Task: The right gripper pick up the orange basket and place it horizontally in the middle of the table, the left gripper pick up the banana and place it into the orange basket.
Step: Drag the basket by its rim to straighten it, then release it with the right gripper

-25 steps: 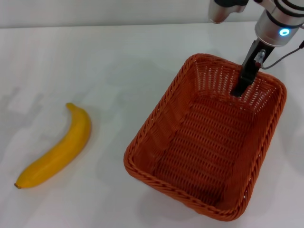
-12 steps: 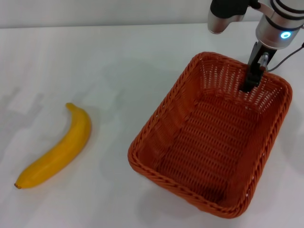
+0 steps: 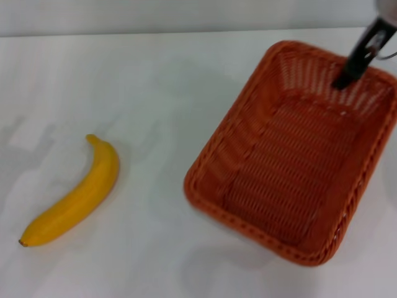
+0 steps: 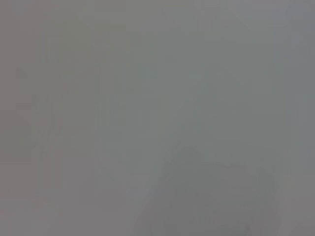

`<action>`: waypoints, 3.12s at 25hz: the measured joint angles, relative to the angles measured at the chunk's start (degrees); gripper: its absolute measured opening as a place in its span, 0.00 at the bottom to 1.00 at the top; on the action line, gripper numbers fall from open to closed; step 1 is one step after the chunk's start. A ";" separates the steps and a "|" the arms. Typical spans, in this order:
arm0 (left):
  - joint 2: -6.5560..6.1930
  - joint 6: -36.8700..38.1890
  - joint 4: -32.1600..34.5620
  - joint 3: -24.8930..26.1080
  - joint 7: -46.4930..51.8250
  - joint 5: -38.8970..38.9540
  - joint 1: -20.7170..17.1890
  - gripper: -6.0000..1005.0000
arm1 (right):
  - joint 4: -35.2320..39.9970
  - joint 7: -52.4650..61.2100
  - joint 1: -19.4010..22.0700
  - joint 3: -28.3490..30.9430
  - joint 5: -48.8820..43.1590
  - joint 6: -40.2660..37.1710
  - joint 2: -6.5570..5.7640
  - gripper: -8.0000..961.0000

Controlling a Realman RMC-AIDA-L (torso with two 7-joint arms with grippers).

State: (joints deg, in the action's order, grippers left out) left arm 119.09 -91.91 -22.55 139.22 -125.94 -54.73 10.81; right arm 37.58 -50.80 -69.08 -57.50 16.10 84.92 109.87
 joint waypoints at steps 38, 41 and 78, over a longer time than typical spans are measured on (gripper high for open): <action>-0.62 -0.42 -3.04 0.38 3.08 -0.20 1.80 0.74 | 26.66 22.50 33.81 25.59 18.08 11.37 2.39 0.13; -0.69 -0.39 -3.15 0.41 3.41 -0.20 1.37 0.74 | 25.49 24.50 33.36 22.83 17.93 10.12 2.09 0.13; -1.29 3.78 -25.32 0.55 28.11 -13.86 -4.32 0.74 | 26.12 13.34 32.96 27.21 32.00 15.89 -7.08 0.88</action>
State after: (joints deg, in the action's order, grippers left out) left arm 117.80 -88.13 -47.86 139.76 -97.83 -68.60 6.49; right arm 63.71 -37.46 -36.11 -30.29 48.10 100.81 102.79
